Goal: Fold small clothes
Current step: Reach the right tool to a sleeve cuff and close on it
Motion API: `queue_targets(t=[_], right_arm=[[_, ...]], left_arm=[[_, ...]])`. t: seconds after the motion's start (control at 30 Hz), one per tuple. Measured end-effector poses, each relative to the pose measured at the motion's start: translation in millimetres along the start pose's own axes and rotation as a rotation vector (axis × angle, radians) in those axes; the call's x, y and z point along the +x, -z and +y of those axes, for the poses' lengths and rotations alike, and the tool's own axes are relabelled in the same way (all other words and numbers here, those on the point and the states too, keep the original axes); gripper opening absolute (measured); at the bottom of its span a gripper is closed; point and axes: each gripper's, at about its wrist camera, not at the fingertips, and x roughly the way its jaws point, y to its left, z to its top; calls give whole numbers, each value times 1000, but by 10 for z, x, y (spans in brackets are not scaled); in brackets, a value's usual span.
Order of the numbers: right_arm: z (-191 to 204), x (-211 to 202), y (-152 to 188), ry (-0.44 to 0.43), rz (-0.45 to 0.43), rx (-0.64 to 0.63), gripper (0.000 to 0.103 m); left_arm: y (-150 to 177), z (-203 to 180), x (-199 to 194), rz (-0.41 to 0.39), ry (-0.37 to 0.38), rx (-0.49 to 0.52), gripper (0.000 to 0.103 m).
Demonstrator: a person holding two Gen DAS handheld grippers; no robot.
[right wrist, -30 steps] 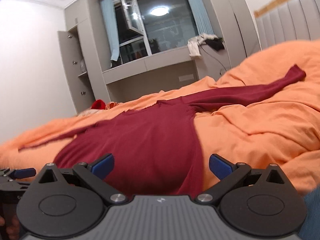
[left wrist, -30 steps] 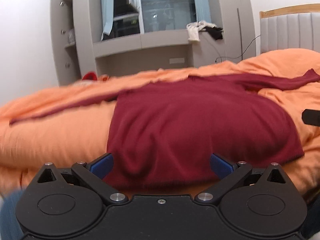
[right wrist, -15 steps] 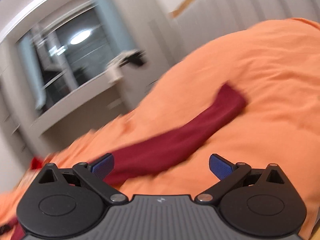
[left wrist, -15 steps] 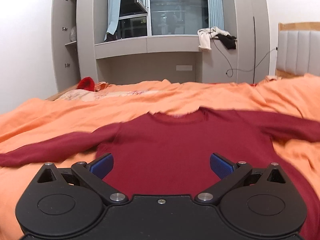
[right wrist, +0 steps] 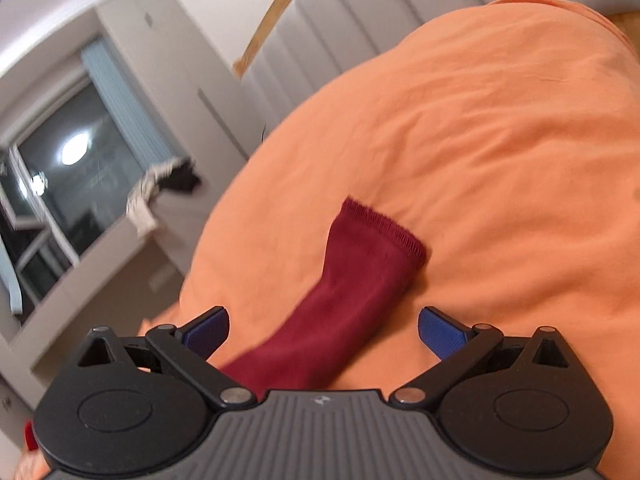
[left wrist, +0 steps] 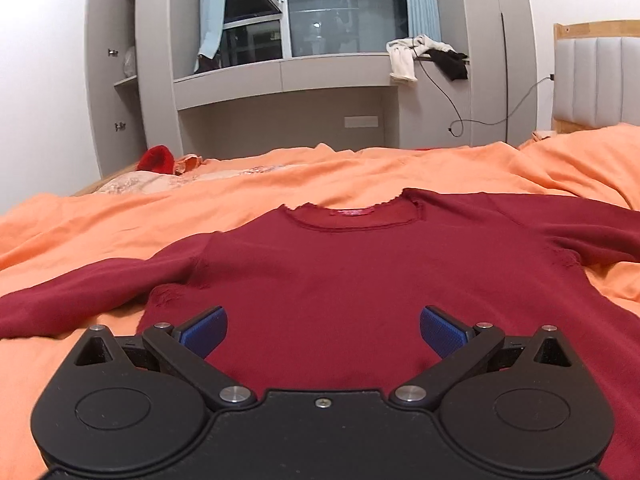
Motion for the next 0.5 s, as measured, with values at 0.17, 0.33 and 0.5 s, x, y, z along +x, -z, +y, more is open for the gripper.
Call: queue_targets(t=[0.17, 0.33, 0.5], right_arm=[[21, 226, 60, 85, -61, -42, 77], [78, 366, 131, 155, -60, -51, 27], [80, 271, 130, 147, -73, 0, 7]], left_arm=[[51, 26, -2, 22, 24, -6, 103], [75, -26, -28, 21, 33, 22, 103], [68, -14, -50, 23, 29, 19, 103]])
